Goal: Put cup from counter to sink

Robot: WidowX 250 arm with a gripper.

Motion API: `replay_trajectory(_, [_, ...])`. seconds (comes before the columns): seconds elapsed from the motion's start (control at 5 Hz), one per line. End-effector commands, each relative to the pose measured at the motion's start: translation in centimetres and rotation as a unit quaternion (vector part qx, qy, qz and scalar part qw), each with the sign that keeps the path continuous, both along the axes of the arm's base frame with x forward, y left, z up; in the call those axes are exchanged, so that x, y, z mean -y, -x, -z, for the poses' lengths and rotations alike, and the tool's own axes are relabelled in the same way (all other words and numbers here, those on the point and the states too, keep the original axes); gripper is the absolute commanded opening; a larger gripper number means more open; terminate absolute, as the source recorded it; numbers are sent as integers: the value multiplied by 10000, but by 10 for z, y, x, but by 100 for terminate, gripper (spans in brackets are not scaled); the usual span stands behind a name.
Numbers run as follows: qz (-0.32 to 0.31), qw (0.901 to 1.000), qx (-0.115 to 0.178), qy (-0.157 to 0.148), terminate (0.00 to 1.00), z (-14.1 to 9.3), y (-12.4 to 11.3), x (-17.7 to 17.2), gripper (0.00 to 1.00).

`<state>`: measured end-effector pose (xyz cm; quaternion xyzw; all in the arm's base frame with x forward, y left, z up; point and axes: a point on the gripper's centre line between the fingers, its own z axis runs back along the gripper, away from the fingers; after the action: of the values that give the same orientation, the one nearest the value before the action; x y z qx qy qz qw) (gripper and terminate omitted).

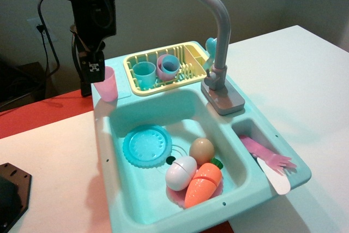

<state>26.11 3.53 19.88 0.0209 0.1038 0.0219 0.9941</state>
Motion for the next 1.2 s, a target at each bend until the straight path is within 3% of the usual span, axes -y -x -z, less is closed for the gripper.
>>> replay_trajectory(0.0, [0,10000,0,0,0,0,0,0,100])
replay_trajectory(0.4, [-99,9999,-39,-1,0,7,-15,-12,100])
replay_trajectory(1.0, [-77,9996,-262,-36,0,32,-9,-14,100])
